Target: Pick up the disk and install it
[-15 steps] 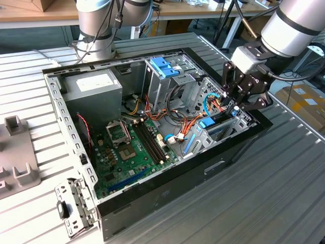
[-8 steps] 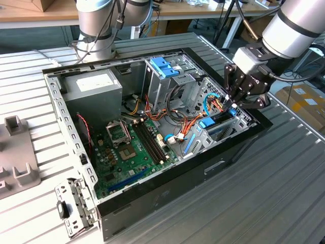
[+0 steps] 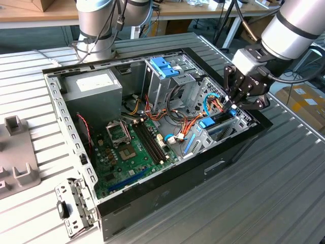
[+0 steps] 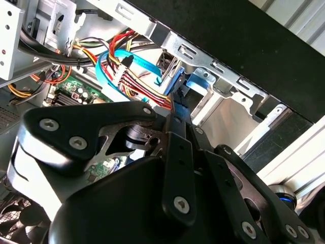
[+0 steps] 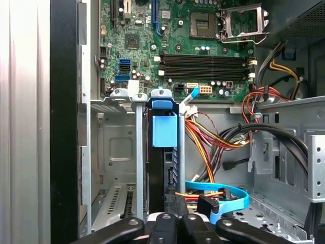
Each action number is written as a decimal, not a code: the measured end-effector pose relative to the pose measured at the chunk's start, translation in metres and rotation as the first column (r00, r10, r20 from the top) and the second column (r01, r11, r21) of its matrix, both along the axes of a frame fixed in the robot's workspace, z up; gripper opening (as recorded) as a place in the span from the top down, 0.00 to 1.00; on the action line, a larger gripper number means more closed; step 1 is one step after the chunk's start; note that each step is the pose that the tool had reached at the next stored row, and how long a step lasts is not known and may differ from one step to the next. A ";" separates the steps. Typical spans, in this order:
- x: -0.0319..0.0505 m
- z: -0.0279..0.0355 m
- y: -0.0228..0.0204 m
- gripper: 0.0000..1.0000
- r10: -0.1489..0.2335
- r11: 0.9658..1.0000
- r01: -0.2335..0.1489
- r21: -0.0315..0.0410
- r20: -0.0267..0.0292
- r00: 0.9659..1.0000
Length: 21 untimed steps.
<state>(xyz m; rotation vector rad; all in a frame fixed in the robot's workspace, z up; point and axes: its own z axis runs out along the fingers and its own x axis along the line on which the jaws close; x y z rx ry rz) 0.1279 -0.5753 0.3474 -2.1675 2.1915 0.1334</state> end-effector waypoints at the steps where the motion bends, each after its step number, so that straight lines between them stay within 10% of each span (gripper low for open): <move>1: 0.0000 -0.0006 0.0000 0.89 0.000 1.000 0.000 0.000 0.000 1.000; 8: 0.0002 -0.0035 0.0000 0.89 0.000 1.000 0.000 0.001 0.000 1.000; 21: 0.0128 0.0151 0.0000 0.89 0.000 1.000 0.000 0.000 -0.001 1.000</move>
